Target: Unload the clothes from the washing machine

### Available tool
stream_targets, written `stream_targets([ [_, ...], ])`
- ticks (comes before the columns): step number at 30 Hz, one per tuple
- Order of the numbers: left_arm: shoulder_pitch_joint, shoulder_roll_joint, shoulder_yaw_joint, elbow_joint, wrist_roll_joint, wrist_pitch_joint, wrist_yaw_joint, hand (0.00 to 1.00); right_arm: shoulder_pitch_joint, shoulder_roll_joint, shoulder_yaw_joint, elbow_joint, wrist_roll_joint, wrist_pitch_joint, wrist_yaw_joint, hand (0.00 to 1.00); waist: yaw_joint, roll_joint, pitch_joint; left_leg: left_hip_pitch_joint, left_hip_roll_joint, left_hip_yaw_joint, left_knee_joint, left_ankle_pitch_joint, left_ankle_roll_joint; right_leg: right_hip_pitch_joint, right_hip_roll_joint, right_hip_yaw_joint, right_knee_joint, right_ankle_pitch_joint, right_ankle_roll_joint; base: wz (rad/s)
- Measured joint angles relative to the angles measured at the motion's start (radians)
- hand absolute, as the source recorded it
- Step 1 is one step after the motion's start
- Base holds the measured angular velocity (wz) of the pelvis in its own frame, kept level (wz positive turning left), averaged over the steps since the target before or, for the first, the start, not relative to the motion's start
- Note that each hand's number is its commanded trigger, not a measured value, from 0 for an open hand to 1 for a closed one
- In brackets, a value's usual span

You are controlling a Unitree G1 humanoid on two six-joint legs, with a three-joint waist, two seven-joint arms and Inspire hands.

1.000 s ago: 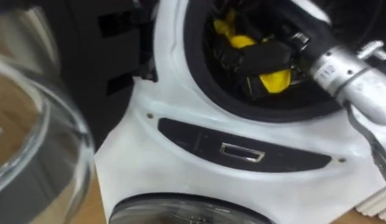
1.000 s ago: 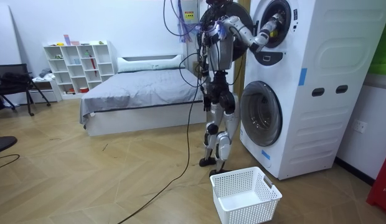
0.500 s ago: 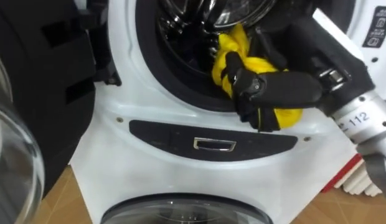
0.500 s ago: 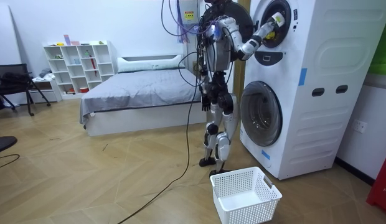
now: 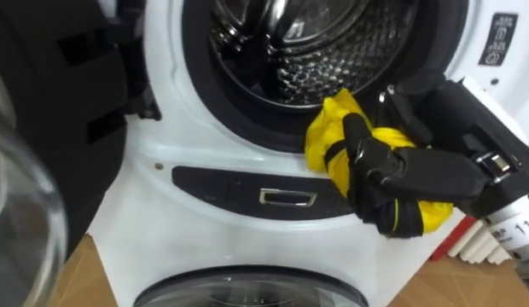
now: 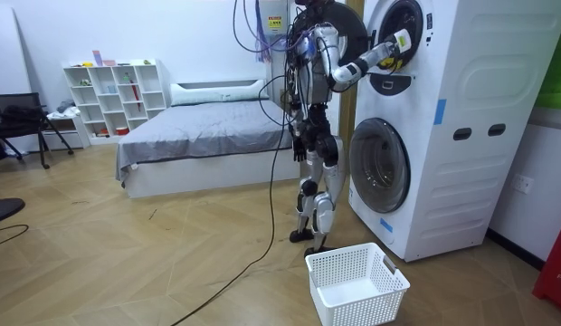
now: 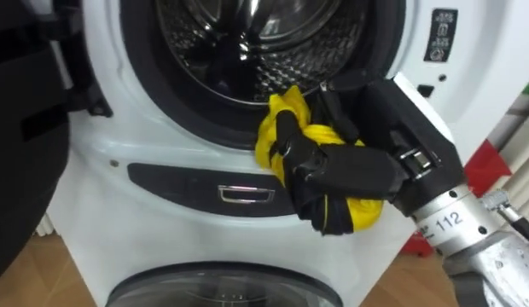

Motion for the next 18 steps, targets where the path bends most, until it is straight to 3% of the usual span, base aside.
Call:
stream_targets([
  [6, 0.0, 0.003, 0.021, 0.004, 0.021, -0.002, -0.02, 0.0, 0.055, 0.001, -0.081, 0.008, -0.001, -0.005, 0.035, 1.0, 0.002, 0.0, -0.0032, -0.004, 0.006, 0.013, -0.001, -0.001, -0.003, -0.009, 0.012, 0.006, -0.002, 0.0, 0.0, -0.03],
  [8, 0.0, 0.005, 0.025, 0.007, 0.027, -0.015, -0.02, 0.0, 0.101, 0.023, -0.109, 0.01, -0.002, -0.014, 0.058, 1.0, 0.001, -0.001, -0.0041, -0.001, 0.009, 0.019, -0.003, -0.003, -0.004, -0.01, 0.013, 0.02, -0.002, 0.0, 0.0, -0.08],
  [11, -0.002, 0.005, 0.024, 0.014, 0.028, -0.015, -0.024, 0.0, 0.121, 0.023, -0.11, 0.038, -0.009, -0.014, 0.076, 1.0, 0.0, 0.003, -0.0039, 0.01, 0.014, 0.048, -0.007, -0.008, -0.006, -0.012, 0.017, 0.05, -0.001, 0.0, 0.0, -0.31],
  [18, -0.016, 0.009, 0.024, 0.013, 0.046, -0.015, -0.026, 0.0, 0.222, 0.038, -0.14, 0.059, -0.041, -0.013, 0.087, 1.0, -0.052, 0.01, -0.0073, 0.027, 0.021, 0.092, -0.012, -0.017, -0.009, -0.017, 0.029, 0.101, 0.015, 0.001, -0.002, -0.23],
])
